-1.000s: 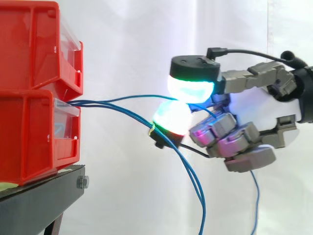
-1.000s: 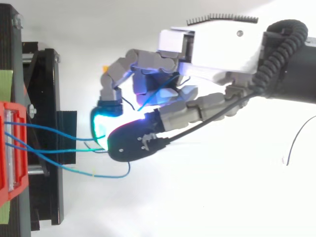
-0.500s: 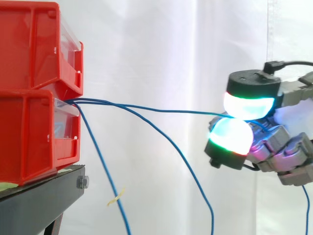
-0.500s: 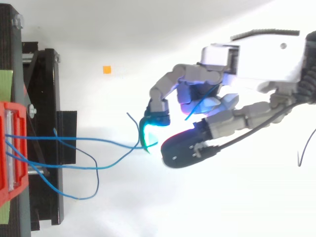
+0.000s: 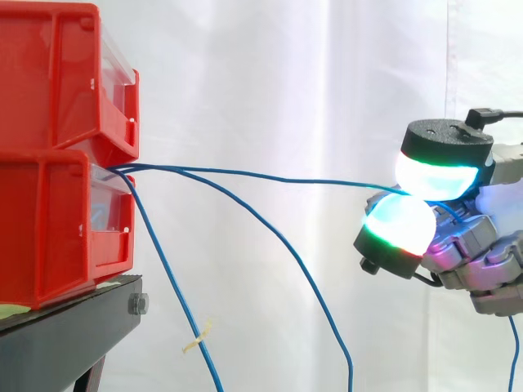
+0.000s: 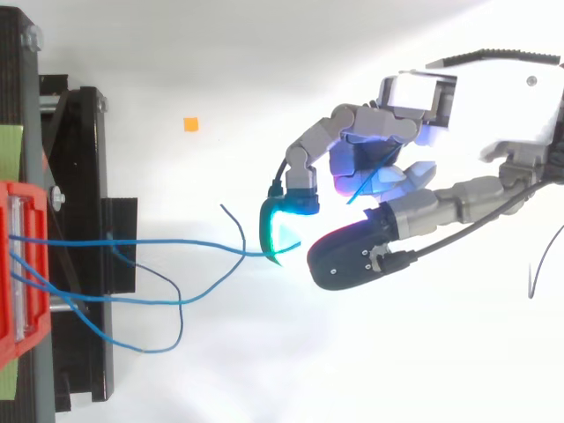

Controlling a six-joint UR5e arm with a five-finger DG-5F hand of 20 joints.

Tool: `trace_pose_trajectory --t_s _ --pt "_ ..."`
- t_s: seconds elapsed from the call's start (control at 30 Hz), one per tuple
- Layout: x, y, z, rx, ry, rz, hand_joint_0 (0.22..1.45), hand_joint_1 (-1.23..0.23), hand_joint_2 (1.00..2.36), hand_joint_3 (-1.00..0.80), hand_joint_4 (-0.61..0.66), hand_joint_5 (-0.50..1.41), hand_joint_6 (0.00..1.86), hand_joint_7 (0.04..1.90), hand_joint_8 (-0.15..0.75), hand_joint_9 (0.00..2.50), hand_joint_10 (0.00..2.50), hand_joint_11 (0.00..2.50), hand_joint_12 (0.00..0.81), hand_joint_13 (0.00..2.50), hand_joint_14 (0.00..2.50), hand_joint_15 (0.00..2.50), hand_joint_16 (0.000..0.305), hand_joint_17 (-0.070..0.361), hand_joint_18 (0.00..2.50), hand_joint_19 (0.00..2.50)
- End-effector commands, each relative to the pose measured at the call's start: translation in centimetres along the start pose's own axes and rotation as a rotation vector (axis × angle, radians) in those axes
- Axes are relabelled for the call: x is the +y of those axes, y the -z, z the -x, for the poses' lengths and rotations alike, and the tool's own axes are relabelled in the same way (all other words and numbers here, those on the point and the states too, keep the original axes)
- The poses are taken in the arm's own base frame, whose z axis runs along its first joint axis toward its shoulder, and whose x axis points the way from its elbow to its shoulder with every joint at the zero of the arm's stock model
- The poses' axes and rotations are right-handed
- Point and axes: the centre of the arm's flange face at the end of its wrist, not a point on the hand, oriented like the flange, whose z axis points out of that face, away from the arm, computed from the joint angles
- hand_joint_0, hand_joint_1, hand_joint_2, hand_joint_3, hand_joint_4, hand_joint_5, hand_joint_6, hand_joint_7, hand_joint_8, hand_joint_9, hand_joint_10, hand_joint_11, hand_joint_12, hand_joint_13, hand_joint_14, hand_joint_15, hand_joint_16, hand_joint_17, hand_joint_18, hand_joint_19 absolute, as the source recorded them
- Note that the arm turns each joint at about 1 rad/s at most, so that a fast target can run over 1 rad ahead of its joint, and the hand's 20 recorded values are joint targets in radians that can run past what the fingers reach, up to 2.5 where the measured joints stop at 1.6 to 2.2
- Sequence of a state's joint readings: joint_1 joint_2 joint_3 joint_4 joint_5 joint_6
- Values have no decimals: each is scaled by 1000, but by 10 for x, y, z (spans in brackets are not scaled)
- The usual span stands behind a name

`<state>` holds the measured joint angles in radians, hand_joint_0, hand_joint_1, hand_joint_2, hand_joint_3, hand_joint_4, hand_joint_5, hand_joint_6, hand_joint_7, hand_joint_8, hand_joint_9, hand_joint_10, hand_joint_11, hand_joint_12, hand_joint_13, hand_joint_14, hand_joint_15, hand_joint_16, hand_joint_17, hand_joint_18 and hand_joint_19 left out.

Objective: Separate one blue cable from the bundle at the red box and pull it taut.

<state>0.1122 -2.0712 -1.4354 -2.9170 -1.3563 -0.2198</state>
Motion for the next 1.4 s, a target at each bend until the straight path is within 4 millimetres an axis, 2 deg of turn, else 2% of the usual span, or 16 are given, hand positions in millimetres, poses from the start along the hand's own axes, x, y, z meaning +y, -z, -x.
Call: trace_pose_trajectory --t_s 0.0,1.37 --pt "0 0 1 -5 3 4 642 -676 1019 -28 -192 -190 904 958 315 205 2500 2318 470 780 2500 1883 51 116 1255 1351" --pt "0 0 0 -3 3 3 645 -678 1018 -34 -194 -189 903 957 311 205 2500 2342 469 771 2500 1887 50 113 1246 1388"
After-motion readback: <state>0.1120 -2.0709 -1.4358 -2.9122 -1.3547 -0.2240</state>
